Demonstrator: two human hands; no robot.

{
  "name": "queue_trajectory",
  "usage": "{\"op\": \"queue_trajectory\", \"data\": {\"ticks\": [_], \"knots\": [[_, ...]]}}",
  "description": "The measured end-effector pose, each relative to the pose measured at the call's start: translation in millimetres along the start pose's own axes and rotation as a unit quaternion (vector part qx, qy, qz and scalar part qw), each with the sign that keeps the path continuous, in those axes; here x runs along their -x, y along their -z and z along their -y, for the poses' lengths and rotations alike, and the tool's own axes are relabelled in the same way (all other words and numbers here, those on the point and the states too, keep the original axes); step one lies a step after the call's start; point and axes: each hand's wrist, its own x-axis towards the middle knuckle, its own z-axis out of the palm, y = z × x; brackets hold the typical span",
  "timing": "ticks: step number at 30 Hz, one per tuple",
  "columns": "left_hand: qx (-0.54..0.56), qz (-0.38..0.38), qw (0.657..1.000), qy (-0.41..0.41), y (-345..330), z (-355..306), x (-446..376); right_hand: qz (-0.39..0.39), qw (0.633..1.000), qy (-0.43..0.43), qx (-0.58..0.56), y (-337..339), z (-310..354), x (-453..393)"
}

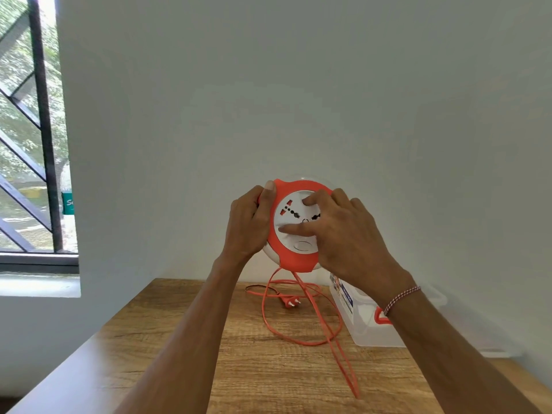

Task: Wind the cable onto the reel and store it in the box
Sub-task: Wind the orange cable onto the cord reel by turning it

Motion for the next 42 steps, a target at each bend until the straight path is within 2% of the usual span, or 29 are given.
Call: {"op": "queue_trajectory", "data": {"ticks": [4, 12, 16, 19, 22, 25, 27, 32, 42], "knots": [[0.001, 0.005, 1.000, -0.004, 0, 1, 1, -0.060, 0.997, -0.054, -0.023, -7, 1, 3], [0.003, 0.013, 1.000, -0.010, 0, 0, 0, -0.105, 0.986, -0.114, -0.057, -3, 6, 0], [0.012, 0.003, 1.000, 0.008, 1, 0, 0, -0.108, 0.988, -0.064, -0.085, -3, -3, -1], [0.008, -0.002, 1.000, 0.010, 2, 1, 0, -0.141, 0.985, 0.005, -0.095, -4, -10, -2], [0.009, -0.001, 1.000, 0.011, 1, 1, 0, -0.074, 0.992, 0.053, -0.088, -3, -11, -3], [0.008, -0.002, 1.000, 0.009, 0, 2, -1, 0.013, 0.999, 0.035, -0.035, 0, -5, -1], [0.002, -0.001, 1.000, 0.005, -2, 4, -1, 0.020, 0.999, 0.026, 0.001, 0, -3, -1], [-0.010, -0.011, 1.000, -0.014, -3, 5, 0, -0.016, 0.999, -0.016, 0.029, -4, -2, 1], [0.000, -0.023, 0.999, -0.022, -3, 3, -1, -0.098, 0.987, -0.115, -0.058, -9, 2, -1]]}}
